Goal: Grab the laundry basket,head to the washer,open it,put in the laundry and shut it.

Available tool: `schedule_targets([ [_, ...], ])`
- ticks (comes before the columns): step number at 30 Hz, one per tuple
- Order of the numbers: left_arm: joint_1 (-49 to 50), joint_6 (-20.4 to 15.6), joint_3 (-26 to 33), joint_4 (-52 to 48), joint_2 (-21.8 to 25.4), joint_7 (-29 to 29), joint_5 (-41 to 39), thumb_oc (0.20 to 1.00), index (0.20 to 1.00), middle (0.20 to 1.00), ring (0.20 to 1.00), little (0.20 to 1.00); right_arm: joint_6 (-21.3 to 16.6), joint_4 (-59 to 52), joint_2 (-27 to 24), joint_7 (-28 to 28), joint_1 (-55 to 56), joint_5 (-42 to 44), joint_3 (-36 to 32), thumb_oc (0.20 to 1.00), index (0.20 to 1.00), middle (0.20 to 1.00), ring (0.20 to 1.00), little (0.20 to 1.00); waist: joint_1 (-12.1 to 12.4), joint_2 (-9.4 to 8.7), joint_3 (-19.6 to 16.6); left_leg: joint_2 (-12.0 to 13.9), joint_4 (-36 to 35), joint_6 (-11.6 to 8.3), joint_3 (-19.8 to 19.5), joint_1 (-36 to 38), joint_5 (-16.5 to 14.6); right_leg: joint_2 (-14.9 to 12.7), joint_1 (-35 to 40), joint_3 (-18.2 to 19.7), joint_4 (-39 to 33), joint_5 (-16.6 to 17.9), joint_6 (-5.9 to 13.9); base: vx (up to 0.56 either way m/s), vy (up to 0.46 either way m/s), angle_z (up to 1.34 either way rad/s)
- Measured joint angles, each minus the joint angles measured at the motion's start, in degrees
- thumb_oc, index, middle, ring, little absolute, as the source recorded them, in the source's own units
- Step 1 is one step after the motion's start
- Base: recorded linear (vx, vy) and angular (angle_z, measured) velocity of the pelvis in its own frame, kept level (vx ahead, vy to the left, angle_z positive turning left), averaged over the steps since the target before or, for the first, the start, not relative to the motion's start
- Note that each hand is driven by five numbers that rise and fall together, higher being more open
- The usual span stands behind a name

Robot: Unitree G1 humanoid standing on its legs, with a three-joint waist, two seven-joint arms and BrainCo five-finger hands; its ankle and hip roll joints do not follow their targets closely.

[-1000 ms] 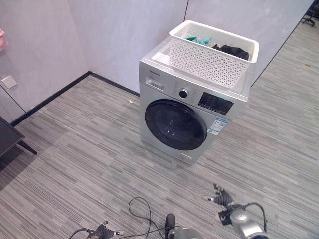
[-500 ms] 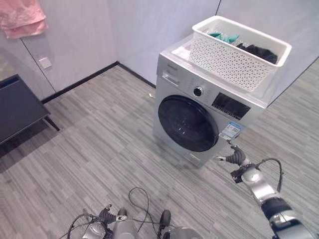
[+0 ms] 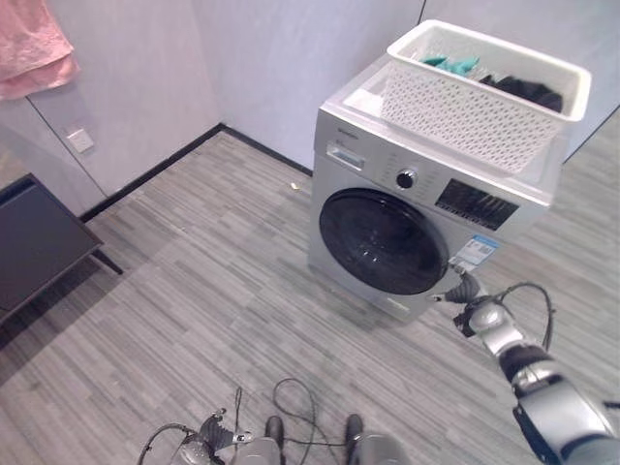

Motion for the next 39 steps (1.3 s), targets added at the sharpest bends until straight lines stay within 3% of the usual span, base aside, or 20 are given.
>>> schedule_targets([
  [1, -0.12, -0.03, 0.00, 0.77, 0.07, -0.02, -0.65, 1.000, 1.000, 1.000, 1.000, 1.000, 0.22, 1.33, 0.11, 0.15, -1.10, -0.73, 0.66, 1.000, 1.000, 1.000, 1.000, 1.000, -0.13, -0.05, 0.05, -0.19, 0.11, -0.15, -0.77, -0.26, 0.10, -2.11, 0.57, 0.94, -5.64, 1.83, 2.28, 0.13, -0.146, 0.37],
  [3, -0.42, -0.14, 0.06, 0.94, 0.51, 0.02, -1.12, 1.000, 1.000, 1.000, 1.000, 1.000, 0.29, 1.67, 0.19, 0.24, -1.07, -0.73, 0.70, 1.000, 1.000, 1.000, 1.000, 1.000, -0.22, -0.72, 0.13, -0.32, 0.07, -0.27, -1.71, -0.20, 0.17, -2.45, 0.90, 1.10, -7.67, 3.43, 2.47, 0.12, -0.114, 0.49],
  [4, -0.13, -0.45, 0.11, 0.96, 2.19, -0.01, -1.48, 1.000, 1.000, 1.000, 1.000, 1.000, 0.35, 2.29, 0.81, 0.58, -0.89, -0.74, 0.69, 1.000, 1.000, 1.000, 1.000, 1.000, -0.13, -4.20, -0.40, -2.07, -0.24, -1.05, -3.22, 0.19, 0.10, -2.54, 2.18, 0.35, -8.91, 3.76, 2.04, 0.07, -0.087, 0.63],
  [5, 0.06, -0.47, 0.48, 1.28, 2.18, 0.02, -1.54, 1.000, 1.000, 1.000, 1.000, 1.000, 0.34, 2.90, 0.73, 0.84, -0.91, -0.74, 0.58, 1.000, 1.000, 1.000, 1.000, 1.000, -0.22, -5.13, -0.46, -2.70, -0.12, -2.04, -4.31, 0.42, -0.22, -2.51, 3.31, 1.72, -9.77, 8.06, -0.09, 0.08, -0.115, 0.74],
  [7, 2.82, -1.00, 0.71, 0.09, 0.85, 0.17, -2.66, 1.000, 1.000, 1.000, 1.000, 1.000, 0.36, 3.53, 0.75, 0.98, -0.99, -0.75, 0.91, 1.000, 1.000, 1.000, 1.000, 1.000, 0.76, -3.63, -1.55, 0.00, -0.67, -3.96, -4.62, 0.57, -0.90, 0.51, 4.56, 0.48, -11.88, 10.88, -1.79, 0.03, -0.095, 0.18],
  [9, 4.01, -1.04, 0.84, -1.32, 0.79, 0.27, -3.59, 1.000, 1.000, 1.000, 1.000, 1.000, 0.40, 3.95, 0.46, 0.98, -1.94, -0.73, 0.86, 1.000, 1.000, 1.000, 1.000, 1.000, 1.17, -3.04, -1.91, 2.22, -1.18, -4.96, -4.94, -0.88, -0.38, 2.66, 4.77, -1.08, -14.44, 12.59, -2.12, -0.01, -0.085, 0.07],
  [13, 3.38, -1.03, 0.64, -2.13, 1.05, 0.33, -3.85, 1.000, 1.000, 1.000, 1.000, 1.000, 0.60, 5.67, -0.48, 0.91, -2.98, -0.73, 0.86, 1.000, 1.000, 1.000, 1.000, 1.000, 0.78, -2.86, -1.92, 4.18, -1.29, -6.18, -6.84, -2.56, 0.46, 4.49, 4.18, -3.66, -14.42, 12.69, -3.10, -0.01, -0.063, 0.29],
  [19, 3.22, -2.11, 0.29, -3.73, 1.06, 0.55, -6.02, 1.000, 1.000, 1.000, 1.000, 1.000, 0.49, 10.45, -1.23, 0.82, -6.06, -0.68, 0.82, 1.000, 1.000, 1.000, 1.000, 1.000, 2.37, -2.37, -1.47, 3.50, -1.28, -6.97, -7.85, -5.49, 0.99, 3.57, 2.26, -4.60, -14.45, 12.56, -3.06, -0.04, -0.050, 0.13],
  [27, 3.34, -2.41, -0.71, -8.24, 0.98, 0.44, -8.24, 1.000, 1.000, 1.000, 1.000, 1.000, 0.74, 15.34, -6.12, -0.99, -11.61, -0.66, 0.66, 1.000, 1.000, 1.000, 1.000, 1.000, 4.78, 3.04, 3.11, 2.35, -2.70, -7.24, -10.99, -9.79, 3.30, 2.43, -0.80, -7.55, -14.48, 12.97, -2.94, -0.03, -0.032, 0.21],
  [39, 2.09, -3.21, -2.41, -12.25, 0.81, 0.37, -9.97, 1.000, 1.000, 1.000, 1.000, 1.000, 1.07, 16.40, -12.09, -1.49, -12.47, -3.14, 3.13, 1.000, 1.000, 1.000, 1.000, 1.000, 5.44, 6.83, 5.02, 1.76, -3.75, -7.58, -12.62, -11.92, 4.55, 1.79, -2.25, -9.32, -14.47, 13.01, -2.59, -0.01, -0.013, 0.08],
])
